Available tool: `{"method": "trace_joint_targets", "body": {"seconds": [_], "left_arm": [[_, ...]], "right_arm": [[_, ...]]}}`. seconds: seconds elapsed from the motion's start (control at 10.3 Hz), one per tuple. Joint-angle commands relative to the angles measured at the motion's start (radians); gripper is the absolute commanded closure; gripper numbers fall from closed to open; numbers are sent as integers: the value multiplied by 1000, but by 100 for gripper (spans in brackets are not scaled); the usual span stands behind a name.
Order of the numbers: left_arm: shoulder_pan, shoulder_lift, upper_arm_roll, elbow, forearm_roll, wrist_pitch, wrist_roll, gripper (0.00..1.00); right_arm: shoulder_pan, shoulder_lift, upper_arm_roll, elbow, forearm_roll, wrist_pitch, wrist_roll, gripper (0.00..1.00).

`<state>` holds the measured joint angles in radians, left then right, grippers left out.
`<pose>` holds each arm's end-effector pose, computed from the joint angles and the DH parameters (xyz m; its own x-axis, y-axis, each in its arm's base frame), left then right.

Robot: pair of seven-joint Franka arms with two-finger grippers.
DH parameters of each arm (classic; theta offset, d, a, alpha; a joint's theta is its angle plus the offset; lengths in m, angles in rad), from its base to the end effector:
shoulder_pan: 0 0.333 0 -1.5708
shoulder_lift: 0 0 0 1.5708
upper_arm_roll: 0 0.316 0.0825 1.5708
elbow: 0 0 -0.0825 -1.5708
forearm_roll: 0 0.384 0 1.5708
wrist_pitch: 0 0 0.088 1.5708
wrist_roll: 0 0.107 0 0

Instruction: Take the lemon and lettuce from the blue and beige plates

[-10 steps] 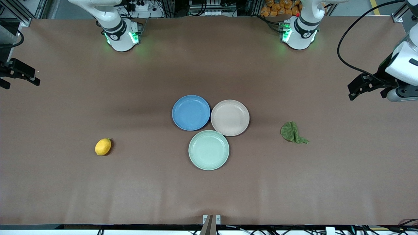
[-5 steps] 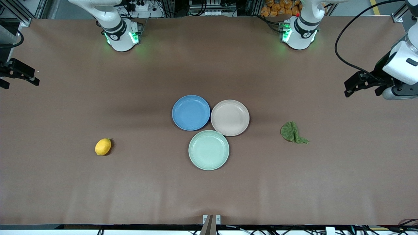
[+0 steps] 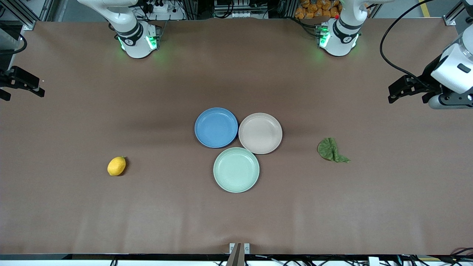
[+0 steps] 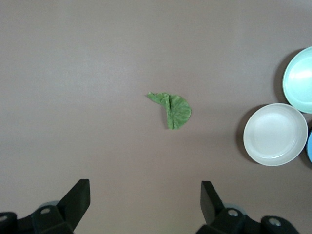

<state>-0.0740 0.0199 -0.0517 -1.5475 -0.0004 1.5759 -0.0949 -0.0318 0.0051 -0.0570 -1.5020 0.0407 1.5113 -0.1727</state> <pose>0.5570 -0.0701 0.6249 0.9995 -0.0308 0.0084 -0.0308 -0.9995 0.0022 0.5488 -0.0442 0.6488 0.9962 0.0861 0.0111 0.0865 -0.9955 -0.0390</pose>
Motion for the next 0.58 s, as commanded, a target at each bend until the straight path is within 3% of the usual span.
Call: {"method": "trace_joint_targets", "body": {"seconds": [0.0,0.48], "left_arm": [[8,-25,1,-14,-6,-19,35,0],[11,-23,1,0,30,-19,35,0]], "right_arm": [[0,3,2,16,-8,-10,-5,0],[0,3,2,16,-8,-10,-5,0]]}}
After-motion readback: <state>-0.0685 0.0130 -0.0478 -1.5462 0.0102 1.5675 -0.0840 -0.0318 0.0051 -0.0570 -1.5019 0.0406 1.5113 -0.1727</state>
